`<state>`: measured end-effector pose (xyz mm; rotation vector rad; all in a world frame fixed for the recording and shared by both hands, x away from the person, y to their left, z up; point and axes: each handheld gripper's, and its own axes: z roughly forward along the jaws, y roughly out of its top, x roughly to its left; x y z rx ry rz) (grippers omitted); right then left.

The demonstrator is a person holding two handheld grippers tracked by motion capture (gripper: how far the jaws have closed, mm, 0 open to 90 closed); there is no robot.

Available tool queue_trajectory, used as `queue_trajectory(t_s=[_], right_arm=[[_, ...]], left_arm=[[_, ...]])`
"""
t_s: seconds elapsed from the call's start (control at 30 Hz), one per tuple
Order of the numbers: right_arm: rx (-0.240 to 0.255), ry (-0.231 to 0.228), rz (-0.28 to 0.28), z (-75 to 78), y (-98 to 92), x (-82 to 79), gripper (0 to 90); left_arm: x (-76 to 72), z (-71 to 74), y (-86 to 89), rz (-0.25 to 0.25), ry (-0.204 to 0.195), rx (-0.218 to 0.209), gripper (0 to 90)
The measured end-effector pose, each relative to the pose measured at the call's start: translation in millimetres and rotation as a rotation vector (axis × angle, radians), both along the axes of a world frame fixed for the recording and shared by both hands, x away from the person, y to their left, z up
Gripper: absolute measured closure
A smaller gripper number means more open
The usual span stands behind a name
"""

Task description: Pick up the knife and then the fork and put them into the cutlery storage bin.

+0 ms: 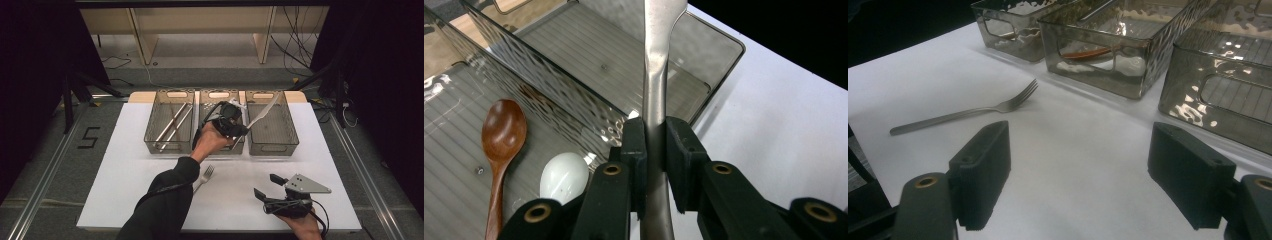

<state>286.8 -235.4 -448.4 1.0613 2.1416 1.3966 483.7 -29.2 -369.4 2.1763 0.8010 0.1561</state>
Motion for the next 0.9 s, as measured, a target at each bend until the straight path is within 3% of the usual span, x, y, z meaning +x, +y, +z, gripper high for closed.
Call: queue_trajectory(t_s=[0.37,0.9], right_arm=[[0.002,0.003,0.003,-0.1,0.6,0.5,26.0],[0.006,0.004,0.006,-0.2,0.0,0.5,25.9]], left_arm=[[17.6,-2.2,-19.4,0.026,0.029,-0.012,78.9],[31.0,-11.0,-38.7,0.041,0.062,-0.022,78.9]])
